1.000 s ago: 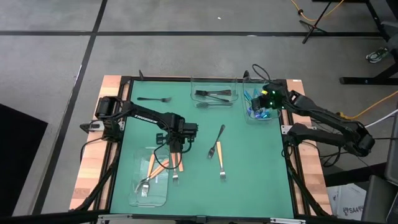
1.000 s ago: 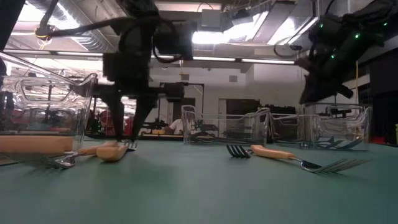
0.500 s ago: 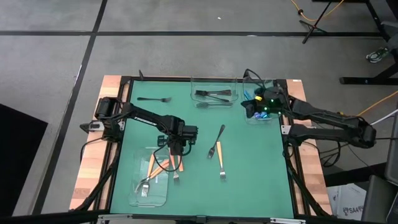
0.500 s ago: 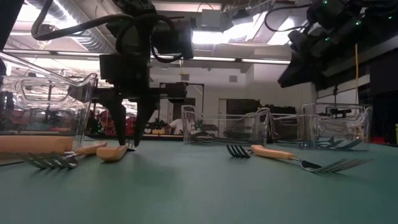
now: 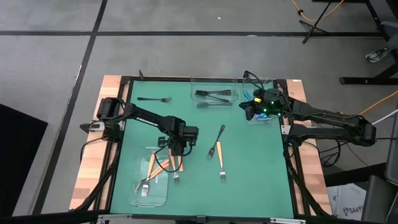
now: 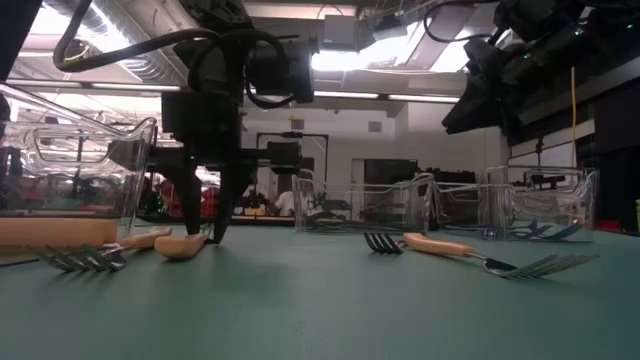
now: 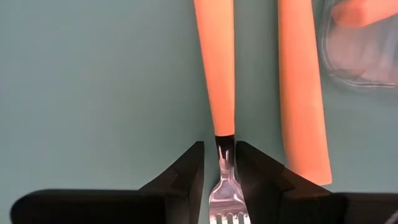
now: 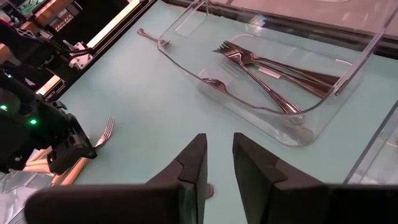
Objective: Sort silverware by color (type)
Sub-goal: Put the orange fork into the bottom transparent bin
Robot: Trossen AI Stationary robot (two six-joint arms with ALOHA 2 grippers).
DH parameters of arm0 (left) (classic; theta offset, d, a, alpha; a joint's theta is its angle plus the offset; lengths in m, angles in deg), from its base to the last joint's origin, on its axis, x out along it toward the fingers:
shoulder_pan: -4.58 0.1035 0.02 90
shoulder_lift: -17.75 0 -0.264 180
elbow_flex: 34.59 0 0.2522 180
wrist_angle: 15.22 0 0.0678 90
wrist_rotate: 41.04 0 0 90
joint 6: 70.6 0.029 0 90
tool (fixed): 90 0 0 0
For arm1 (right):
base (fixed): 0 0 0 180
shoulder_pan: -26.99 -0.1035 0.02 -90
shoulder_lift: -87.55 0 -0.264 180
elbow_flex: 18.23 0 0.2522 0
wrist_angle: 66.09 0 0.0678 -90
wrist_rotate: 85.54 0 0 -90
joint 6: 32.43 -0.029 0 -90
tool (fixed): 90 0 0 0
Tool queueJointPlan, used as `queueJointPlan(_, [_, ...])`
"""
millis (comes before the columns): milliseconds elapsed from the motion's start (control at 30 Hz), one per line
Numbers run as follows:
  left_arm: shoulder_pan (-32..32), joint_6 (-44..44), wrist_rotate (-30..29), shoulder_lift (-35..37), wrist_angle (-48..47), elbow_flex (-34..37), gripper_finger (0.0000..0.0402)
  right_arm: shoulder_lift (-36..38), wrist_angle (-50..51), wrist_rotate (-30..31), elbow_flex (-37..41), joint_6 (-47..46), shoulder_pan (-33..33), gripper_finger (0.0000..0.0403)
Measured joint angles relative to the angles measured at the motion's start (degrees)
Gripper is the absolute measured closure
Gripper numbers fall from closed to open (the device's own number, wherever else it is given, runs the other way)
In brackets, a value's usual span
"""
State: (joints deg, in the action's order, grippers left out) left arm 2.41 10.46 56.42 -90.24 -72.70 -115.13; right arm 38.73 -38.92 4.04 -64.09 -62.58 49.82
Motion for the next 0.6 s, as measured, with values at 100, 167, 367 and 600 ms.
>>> queueJointPlan(100, [0.00,-0.90,0.11,-0.46,0.42,-0.04,0.0313,0.00,-0.01,0.02,0.00,0.00,0.00,0.0331])
queueJointPlan(167, [0.02,-3.17,0.17,-0.78,0.73,-0.06,0.0313,-0.01,0.04,0.02,0.00,0.00,0.00,0.0331])
queueJointPlan(367, [0.04,-3.85,-0.78,-1.03,0.96,-0.13,0.0325,-0.02,0.09,0.01,0.00,0.02,0.00,0.0331])
queueJointPlan(600, [-0.09,-3.96,-1.79,-0.94,1.20,-0.13,0.0376,-0.02,0.10,0.00,0.00,0.07,0.02,0.0331])
